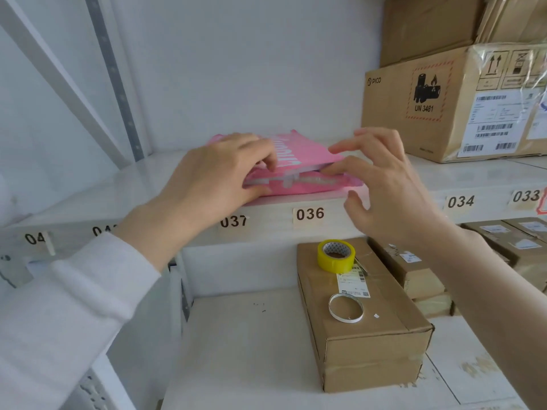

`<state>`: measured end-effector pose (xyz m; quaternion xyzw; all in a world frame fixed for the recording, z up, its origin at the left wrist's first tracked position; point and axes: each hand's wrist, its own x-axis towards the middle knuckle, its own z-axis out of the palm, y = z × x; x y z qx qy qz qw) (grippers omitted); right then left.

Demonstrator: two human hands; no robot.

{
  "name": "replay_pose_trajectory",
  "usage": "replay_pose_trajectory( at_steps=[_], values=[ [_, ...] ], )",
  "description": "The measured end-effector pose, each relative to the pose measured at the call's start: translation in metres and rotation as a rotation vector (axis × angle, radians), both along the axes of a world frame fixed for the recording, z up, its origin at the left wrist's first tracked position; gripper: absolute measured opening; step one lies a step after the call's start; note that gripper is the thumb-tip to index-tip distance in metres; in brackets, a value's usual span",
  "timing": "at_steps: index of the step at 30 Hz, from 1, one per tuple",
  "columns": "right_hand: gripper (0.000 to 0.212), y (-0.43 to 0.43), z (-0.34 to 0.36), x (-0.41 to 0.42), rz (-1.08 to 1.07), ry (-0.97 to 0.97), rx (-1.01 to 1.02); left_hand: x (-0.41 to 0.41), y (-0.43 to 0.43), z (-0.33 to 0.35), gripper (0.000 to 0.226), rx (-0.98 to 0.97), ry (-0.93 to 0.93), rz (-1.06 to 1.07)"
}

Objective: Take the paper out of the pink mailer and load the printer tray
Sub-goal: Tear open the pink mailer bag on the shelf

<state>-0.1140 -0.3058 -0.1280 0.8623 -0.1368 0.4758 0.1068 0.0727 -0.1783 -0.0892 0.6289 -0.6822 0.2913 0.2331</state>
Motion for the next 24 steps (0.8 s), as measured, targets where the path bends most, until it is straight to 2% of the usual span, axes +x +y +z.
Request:
replay_pose_trajectory(
  at_steps=[2,5,8,11,14,24],
  values=[
    [0.027,0.006,0.004,0.010,0.003,-0.014,-0.006,0.010,0.006,-0.008,0.022,-0.102,-0.081,0.015],
    [0.024,0.012,0.012,0.026,-0.005,-0.039,-0.058,0.018,0.008,-0.011,0.012,-0.143,-0.049,0.022],
    [0.017,0.020,0.018,0.040,0.054,-0.056,-0.060,0.021,0.008,-0.010,0.007,-0.146,0.009,0.002],
    [0.020,0.025,0.019,0.053,0.103,-0.046,-0.010,0.021,0.009,-0.008,0.006,-0.148,0.014,0.013],
    [0.012,0.023,0.022,0.057,0.123,-0.039,0.028,0.019,0.009,-0.004,0.011,-0.132,0.021,0.010],
    [0.020,0.025,0.042,0.058,-0.005,0.060,0.100,0.015,0.010,0.009,0.013,-0.040,0.122,0.058]
  ],
)
